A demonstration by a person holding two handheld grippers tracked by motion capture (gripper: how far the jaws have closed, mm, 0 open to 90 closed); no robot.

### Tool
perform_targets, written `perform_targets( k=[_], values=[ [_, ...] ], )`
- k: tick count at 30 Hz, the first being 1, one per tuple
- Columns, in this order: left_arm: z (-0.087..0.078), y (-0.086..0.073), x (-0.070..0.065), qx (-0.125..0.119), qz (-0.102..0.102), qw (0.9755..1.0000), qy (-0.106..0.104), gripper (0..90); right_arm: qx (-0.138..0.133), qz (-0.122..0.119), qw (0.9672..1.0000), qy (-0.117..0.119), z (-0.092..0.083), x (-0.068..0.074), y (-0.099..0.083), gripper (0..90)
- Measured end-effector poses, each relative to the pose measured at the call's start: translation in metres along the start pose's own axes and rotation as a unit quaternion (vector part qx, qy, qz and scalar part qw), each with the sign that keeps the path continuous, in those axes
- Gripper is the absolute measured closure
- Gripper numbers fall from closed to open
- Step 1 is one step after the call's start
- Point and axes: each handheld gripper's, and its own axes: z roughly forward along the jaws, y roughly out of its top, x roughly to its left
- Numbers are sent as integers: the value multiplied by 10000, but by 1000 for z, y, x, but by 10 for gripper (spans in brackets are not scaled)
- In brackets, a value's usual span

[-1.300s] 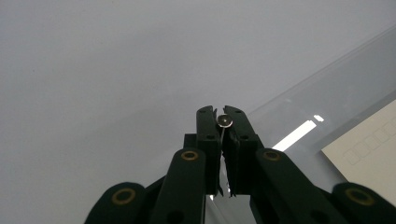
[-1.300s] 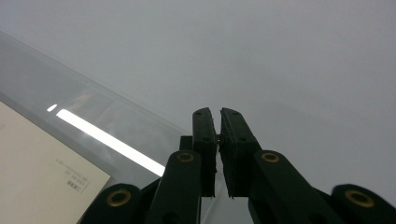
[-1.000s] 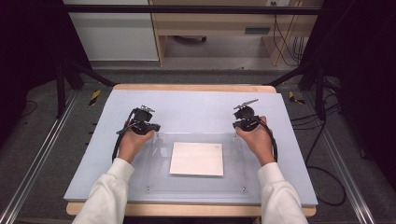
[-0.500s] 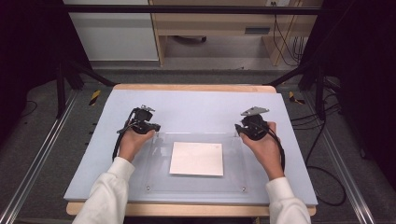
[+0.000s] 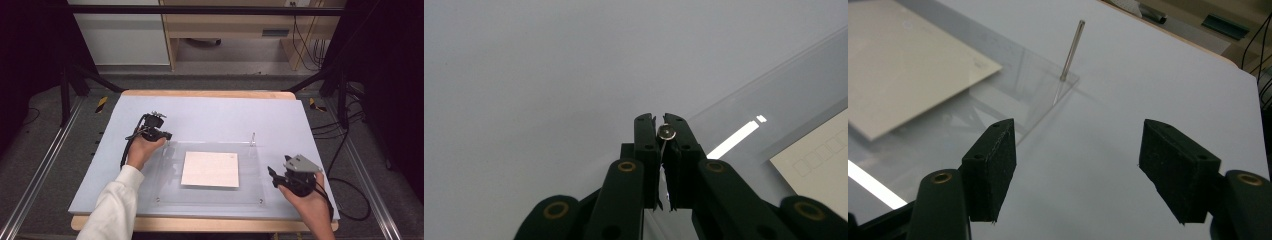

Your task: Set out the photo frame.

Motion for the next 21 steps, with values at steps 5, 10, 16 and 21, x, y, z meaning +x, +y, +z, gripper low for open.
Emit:
perform_targets(
  k=[5, 10, 16, 21],
  values=[
    [0, 0, -2, 28, -16, 10000, 57, 846, -111, 28, 9999, 15, -22, 7, -37, 321],
    [1, 1, -1, 71, -27, 10000, 52, 846, -152, -252, 9996, -22, -36, 20, -55, 315],
    [3, 4, 0, 123, -34, 9999, 29, 845, 43, -503, 9987, 122, -36, 33, -64, 306],
    [4, 4, 0, 143, -29, 9999, 21, 845, 159, -667, 9976, 138, -33, 39, -66, 308]
  ],
)
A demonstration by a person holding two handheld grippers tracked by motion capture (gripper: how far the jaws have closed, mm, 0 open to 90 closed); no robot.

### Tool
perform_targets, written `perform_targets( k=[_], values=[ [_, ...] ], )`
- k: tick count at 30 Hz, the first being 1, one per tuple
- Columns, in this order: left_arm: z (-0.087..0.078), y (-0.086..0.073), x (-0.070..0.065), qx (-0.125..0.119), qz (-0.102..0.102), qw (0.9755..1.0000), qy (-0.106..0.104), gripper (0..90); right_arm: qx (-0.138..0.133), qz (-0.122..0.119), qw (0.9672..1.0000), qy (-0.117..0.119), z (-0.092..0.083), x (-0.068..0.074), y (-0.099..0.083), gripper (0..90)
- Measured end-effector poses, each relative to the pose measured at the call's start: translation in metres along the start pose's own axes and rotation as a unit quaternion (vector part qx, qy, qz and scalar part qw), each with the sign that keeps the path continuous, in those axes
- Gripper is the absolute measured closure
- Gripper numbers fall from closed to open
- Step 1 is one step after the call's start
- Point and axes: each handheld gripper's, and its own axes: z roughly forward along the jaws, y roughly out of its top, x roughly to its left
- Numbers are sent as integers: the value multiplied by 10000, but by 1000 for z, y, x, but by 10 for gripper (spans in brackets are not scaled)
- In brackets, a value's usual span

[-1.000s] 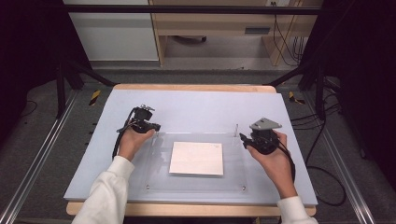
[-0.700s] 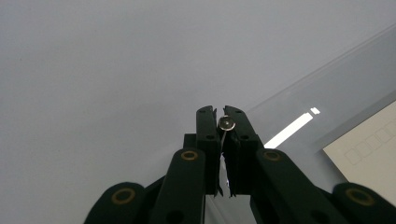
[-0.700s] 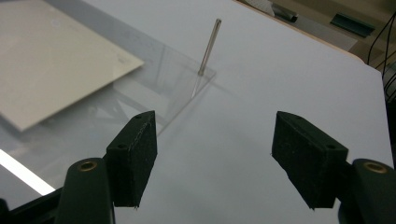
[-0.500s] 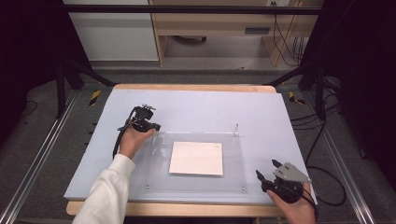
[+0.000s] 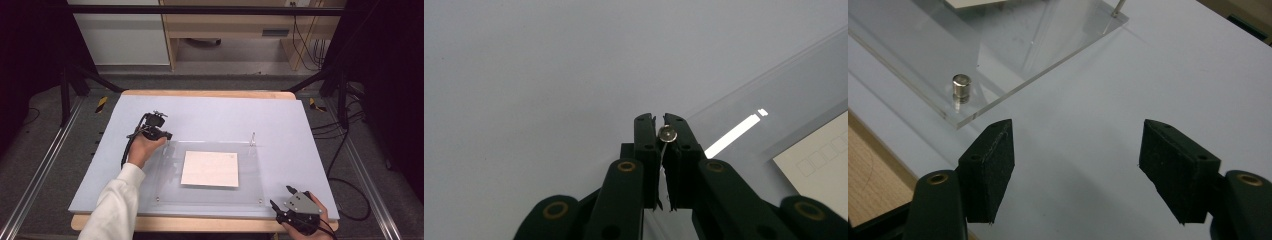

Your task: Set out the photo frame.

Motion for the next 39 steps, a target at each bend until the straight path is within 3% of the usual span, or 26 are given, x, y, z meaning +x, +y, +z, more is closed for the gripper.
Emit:
perform_targets(
  k=[12, 24, 36, 39],
  values=[
    [2, 1, 1, 26, -17, 10000, -24, 844, 126, -319, 9992, 214, 11, 17, 2, 300],
    [3, 0, 1, -13, 14, 10000, -13, 844, -112, -538, 9982, 256, 13, 25, 16, 314],
    [3, -3, 1, -133, 37, 9999, -3, 842, -283, -836, 9948, 506, 10, 29, 21, 433],
    [3, -3, 1, -141, 29, 9999, -21, 842, -277, -813, 9948, 545, 10, 29, 22, 460]
  ],
)
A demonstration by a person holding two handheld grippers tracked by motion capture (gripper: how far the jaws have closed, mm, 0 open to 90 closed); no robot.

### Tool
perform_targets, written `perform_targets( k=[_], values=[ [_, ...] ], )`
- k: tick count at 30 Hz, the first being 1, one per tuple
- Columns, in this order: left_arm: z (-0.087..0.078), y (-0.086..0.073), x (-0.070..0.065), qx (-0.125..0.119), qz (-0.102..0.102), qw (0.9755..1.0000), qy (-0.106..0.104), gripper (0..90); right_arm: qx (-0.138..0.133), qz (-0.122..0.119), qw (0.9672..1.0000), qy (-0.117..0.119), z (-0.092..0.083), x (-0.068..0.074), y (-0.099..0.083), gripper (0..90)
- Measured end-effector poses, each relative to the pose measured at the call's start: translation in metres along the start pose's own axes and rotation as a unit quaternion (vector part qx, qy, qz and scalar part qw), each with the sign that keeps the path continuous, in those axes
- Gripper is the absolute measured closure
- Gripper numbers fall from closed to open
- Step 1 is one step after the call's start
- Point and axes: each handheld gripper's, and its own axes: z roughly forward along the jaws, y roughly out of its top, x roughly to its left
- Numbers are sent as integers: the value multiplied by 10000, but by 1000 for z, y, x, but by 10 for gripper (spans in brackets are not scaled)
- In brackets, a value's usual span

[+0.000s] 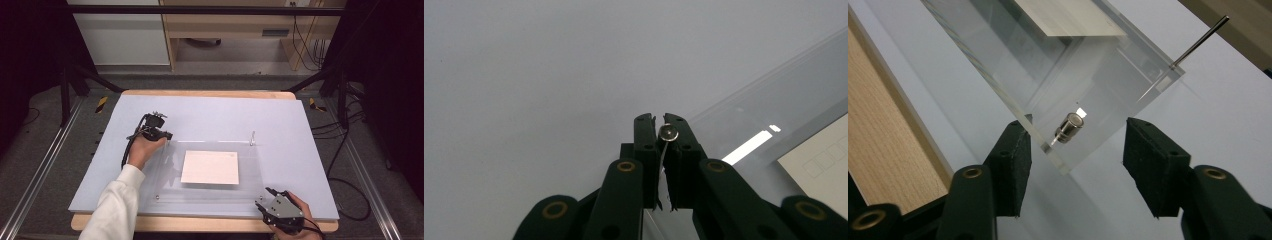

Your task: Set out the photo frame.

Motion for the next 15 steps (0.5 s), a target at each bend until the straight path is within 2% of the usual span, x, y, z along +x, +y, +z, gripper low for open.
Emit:
perform_targets(
  k=[4, 15],
  values=[
    [0, 0, 0, -17, 9, 10000, -1, 841, -72, -30, 9999, 64, 0, 0, 1, 505],
    [0, -2, -2, -74, 81, 9999, 97, 834, -112, -61, 9999, 46, -1, 2, 1, 506]
  ],
)
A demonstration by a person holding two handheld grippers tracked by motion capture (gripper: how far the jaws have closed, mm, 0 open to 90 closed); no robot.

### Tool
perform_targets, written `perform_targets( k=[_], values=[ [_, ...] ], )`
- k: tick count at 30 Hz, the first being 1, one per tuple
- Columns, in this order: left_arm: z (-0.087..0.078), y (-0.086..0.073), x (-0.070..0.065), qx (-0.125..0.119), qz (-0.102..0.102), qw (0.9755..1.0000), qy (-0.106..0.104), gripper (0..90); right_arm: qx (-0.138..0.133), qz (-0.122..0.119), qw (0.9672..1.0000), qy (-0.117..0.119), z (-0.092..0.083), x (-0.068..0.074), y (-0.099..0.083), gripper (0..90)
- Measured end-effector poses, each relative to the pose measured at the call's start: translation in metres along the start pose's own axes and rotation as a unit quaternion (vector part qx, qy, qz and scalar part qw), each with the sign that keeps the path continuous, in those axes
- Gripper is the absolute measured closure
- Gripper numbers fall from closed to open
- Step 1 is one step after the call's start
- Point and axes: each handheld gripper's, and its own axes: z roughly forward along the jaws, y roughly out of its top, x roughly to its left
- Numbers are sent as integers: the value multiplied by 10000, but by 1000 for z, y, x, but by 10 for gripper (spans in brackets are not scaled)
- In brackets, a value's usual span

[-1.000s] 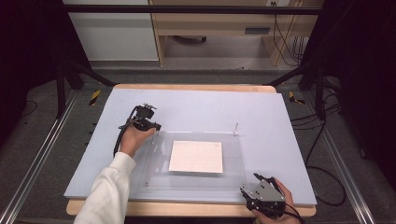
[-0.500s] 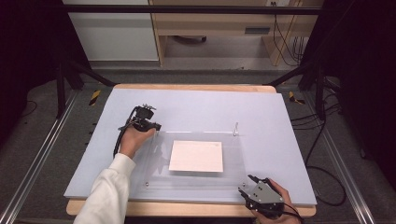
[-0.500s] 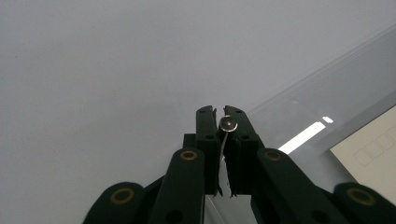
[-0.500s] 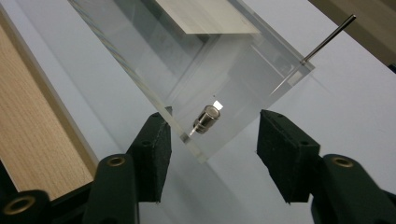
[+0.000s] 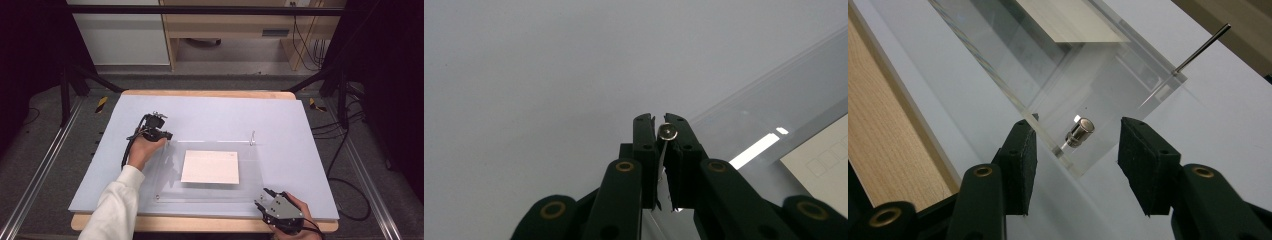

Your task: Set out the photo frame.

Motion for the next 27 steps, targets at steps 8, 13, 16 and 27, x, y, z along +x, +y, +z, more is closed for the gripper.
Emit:
perform_targets(
  k=[8, 13, 16, 27],
  values=[
    [-7, -6, -1, -434, 213, 9985, 271, 727, 7, 1, 10000, 4, -1, 0, 1, 507],
    [-28, -15, -3, -988, 329, 9936, 442, 631, 1, -13, 10000, -29, -2, -1, 3, 510],
    [-46, -26, -7, -1268, 435, 9901, 427, 579, -16, 1, 10000, -20, -3, -1, 4, 510],
    [-102, -67, -33, -1820, 1190, 9760, 132, 433, -130, 33, 9999, -55, -10, -11, 18, 526]
  ],
)
